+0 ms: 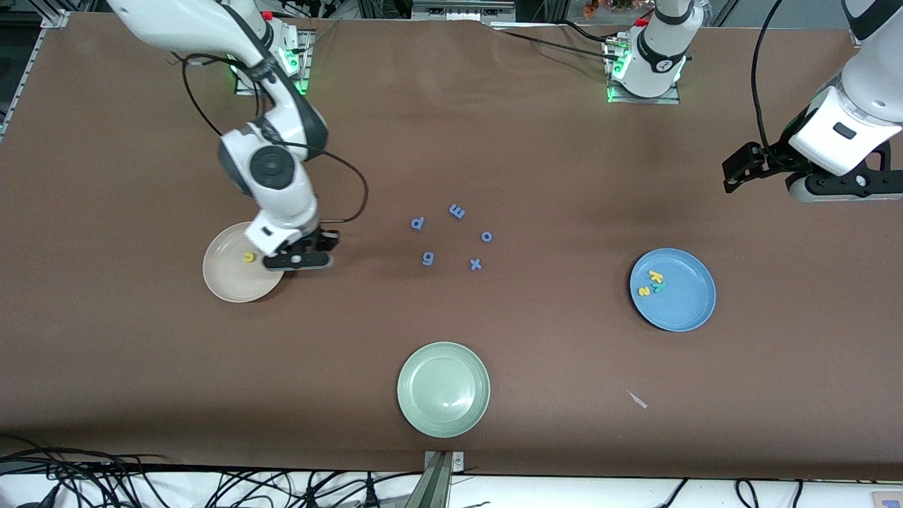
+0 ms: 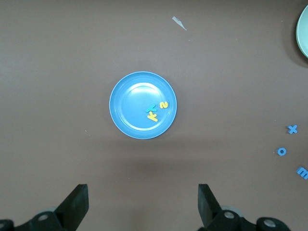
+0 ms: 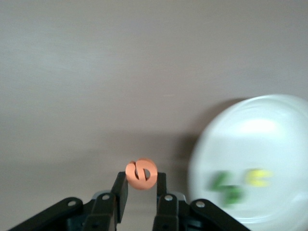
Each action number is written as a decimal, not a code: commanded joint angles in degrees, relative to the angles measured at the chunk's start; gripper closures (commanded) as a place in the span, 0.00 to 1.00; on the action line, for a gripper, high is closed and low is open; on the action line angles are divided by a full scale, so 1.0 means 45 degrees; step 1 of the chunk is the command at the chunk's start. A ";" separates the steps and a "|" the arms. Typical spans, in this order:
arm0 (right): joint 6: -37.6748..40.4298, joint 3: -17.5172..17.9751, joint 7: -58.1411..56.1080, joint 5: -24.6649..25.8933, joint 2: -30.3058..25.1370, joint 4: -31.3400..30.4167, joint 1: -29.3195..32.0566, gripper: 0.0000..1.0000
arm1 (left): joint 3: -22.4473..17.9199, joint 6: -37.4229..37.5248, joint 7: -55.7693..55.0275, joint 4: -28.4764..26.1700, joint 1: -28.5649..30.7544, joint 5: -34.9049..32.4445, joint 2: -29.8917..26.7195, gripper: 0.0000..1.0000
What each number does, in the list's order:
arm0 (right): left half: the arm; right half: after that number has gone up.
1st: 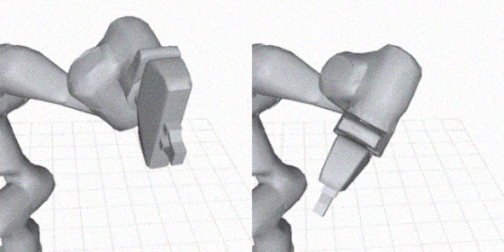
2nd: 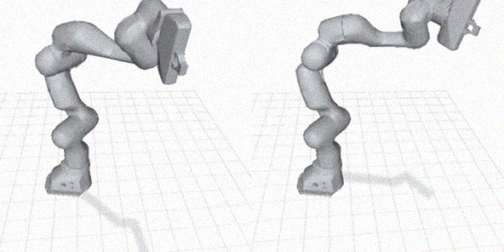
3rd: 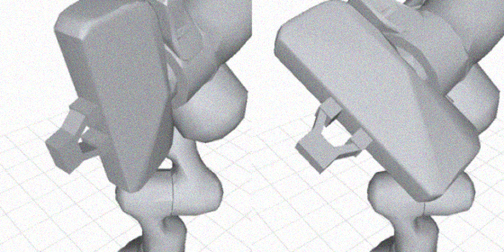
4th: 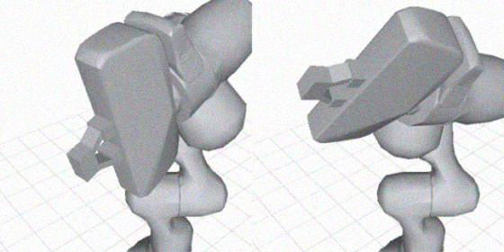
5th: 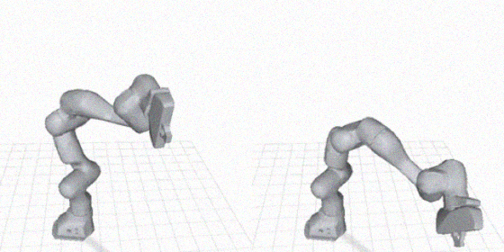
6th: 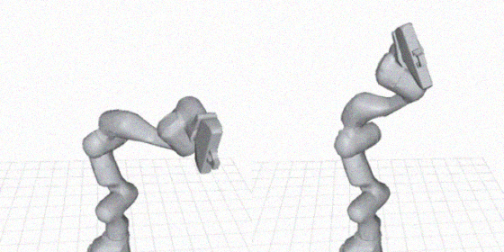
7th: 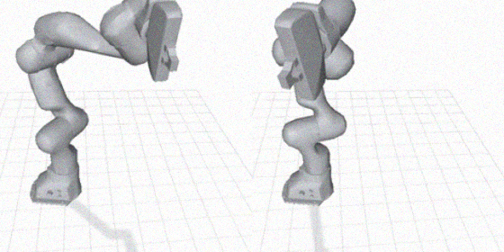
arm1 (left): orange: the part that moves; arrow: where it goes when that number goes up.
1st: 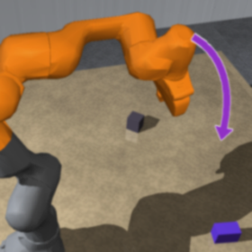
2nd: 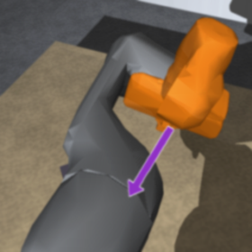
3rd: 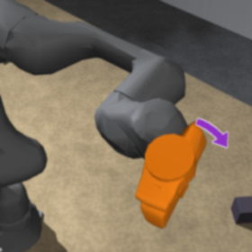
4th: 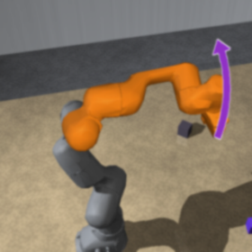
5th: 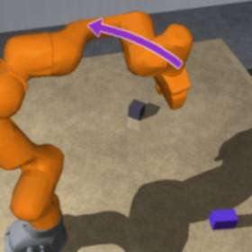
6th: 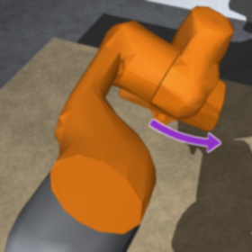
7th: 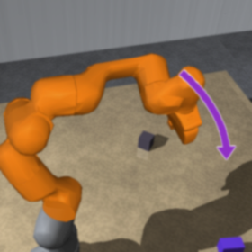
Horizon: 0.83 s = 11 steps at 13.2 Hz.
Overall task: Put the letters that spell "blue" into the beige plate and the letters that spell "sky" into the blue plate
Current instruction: 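Carry the orange e to the beige plate and open the right gripper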
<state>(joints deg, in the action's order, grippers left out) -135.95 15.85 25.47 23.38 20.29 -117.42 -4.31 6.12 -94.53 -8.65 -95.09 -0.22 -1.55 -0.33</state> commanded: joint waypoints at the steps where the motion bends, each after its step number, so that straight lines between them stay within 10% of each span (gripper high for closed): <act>1: -0.0100 -0.1463 -0.3848 -0.0445 -0.1634 -0.1560 0.0411 0.76 | -0.0031 0.0304 0.0320 0.0428 -0.0010 0.0287 0.0171 0.00; 5: 0.0481 -0.3266 -0.8097 -0.3859 -0.2067 -0.1972 0.0431 0.58 | -0.0050 0.0324 0.0321 0.0428 0.0010 0.0287 0.0171 0.00; 8: 0.0991 -0.3267 -0.8081 -0.4179 -0.2301 -0.1428 0.0411 0.00 | -0.0050 0.0324 0.0321 0.0428 0.0010 0.0287 0.0171 0.00; 11: 0.3424 -0.3034 -0.7577 -0.4237 -0.2399 0.0558 0.0411 0.00 | -0.0050 0.0324 0.0321 0.0428 0.0010 0.0287 0.0171 0.00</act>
<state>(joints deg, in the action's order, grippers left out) -128.11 1.46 -9.73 5.74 10.79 -120.51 -2.34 6.09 -94.44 -8.58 -94.96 -0.22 -1.55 -0.29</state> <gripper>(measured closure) 0.229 0.000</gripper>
